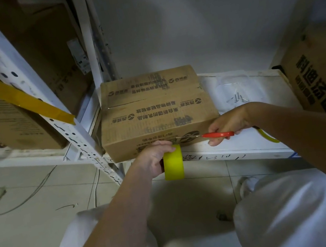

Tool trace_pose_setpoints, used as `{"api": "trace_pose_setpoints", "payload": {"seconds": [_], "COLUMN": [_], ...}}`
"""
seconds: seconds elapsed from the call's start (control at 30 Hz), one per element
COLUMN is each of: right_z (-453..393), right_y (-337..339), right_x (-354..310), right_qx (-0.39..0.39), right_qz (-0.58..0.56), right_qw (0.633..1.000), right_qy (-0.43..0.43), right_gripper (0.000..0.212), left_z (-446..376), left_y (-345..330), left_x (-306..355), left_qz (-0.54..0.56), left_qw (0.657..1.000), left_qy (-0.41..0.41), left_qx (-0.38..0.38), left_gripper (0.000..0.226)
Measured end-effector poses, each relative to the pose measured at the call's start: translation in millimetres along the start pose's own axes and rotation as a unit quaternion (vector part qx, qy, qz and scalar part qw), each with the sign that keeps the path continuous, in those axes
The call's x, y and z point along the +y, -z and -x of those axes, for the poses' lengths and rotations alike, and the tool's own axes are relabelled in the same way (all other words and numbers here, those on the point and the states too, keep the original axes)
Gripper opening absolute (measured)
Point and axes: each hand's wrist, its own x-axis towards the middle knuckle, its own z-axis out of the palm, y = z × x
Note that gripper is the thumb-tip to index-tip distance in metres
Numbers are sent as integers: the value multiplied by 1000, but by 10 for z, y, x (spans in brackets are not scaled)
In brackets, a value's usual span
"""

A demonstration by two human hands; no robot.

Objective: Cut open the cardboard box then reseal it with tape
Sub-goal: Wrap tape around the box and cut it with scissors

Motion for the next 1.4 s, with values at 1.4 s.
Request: {"api": "trace_pose_setpoints", "payload": {"seconds": [1.4], "right_z": [-45], "right_y": [-29], "right_x": [583], "right_qx": [58], "right_qz": [14], "right_qw": [987], "right_qy": [-150], "right_gripper": [43], "left_z": [-133], "left_y": [55], "left_x": [-139], "left_qz": [-68], "left_qw": [997], "left_qy": [21], "left_qx": [15], "left_gripper": [22]}}
